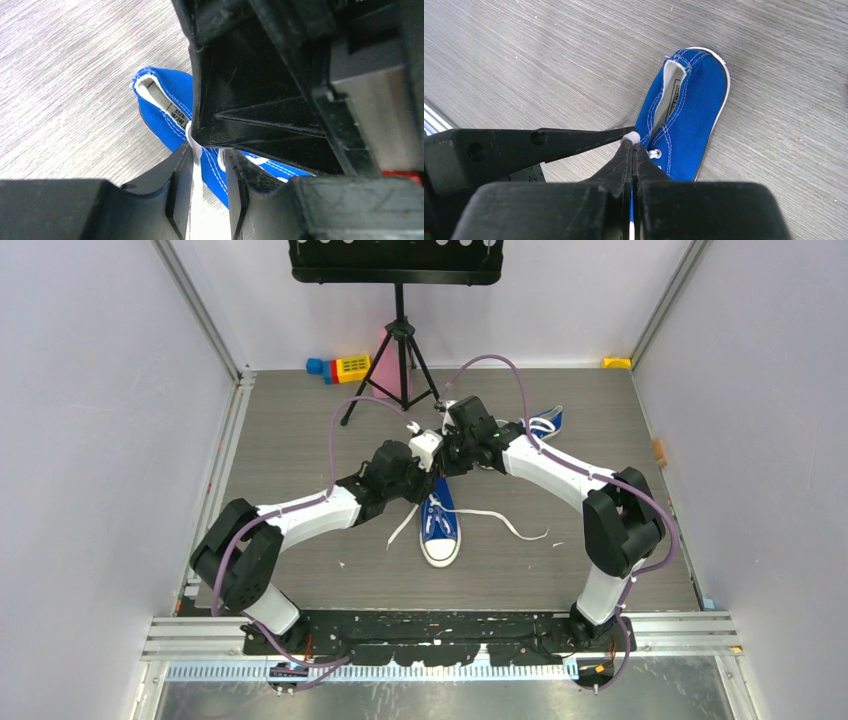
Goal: Tie the shoes
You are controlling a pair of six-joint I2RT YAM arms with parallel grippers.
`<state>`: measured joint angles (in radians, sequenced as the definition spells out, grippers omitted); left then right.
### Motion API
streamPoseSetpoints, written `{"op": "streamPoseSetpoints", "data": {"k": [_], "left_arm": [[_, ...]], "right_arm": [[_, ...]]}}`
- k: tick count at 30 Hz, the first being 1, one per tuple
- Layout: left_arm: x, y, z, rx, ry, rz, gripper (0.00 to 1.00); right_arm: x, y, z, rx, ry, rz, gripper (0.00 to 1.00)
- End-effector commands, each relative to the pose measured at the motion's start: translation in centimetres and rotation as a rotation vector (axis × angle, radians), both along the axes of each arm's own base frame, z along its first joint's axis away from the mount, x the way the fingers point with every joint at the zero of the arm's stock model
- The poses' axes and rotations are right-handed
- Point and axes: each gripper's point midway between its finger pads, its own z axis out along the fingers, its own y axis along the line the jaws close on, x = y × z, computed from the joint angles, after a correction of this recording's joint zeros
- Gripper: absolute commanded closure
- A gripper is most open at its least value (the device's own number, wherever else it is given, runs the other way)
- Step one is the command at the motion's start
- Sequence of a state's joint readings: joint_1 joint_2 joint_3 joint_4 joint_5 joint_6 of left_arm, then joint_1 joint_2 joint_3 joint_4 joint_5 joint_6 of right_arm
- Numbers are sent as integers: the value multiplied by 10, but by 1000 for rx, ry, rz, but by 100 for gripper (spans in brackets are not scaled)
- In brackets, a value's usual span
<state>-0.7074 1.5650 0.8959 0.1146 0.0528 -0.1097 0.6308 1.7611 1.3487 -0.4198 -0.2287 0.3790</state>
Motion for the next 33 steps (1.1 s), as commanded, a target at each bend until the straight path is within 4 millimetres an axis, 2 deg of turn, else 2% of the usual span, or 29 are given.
{"op": "streamPoseSetpoints", "data": {"k": [1,8,11,16,19,27,33], "left_arm": [[4,1,-2,-22,29,36,69],[5,3,-4,-75,64,34,95],[3,3,-3,-77,60,28,100],[0,4,-4,-89,47,18,100],[-1,5,-6,-95,45,19,100],[-3,6,-3,-148,2,27,100],[-1,5,9,-193,-52,23,100]], "right_arm": [[1,17,30,69,-71,49,100],[1,15,29,67,-74,45,100],[1,14,31,68,-77,42,100],[0,14,32,76,-77,34,99],[0,9,34,72,-82,-4,79],[-6,-31,48,92,-132,-243,51],[-15,-87,23,89,-14,-729,35]]}}
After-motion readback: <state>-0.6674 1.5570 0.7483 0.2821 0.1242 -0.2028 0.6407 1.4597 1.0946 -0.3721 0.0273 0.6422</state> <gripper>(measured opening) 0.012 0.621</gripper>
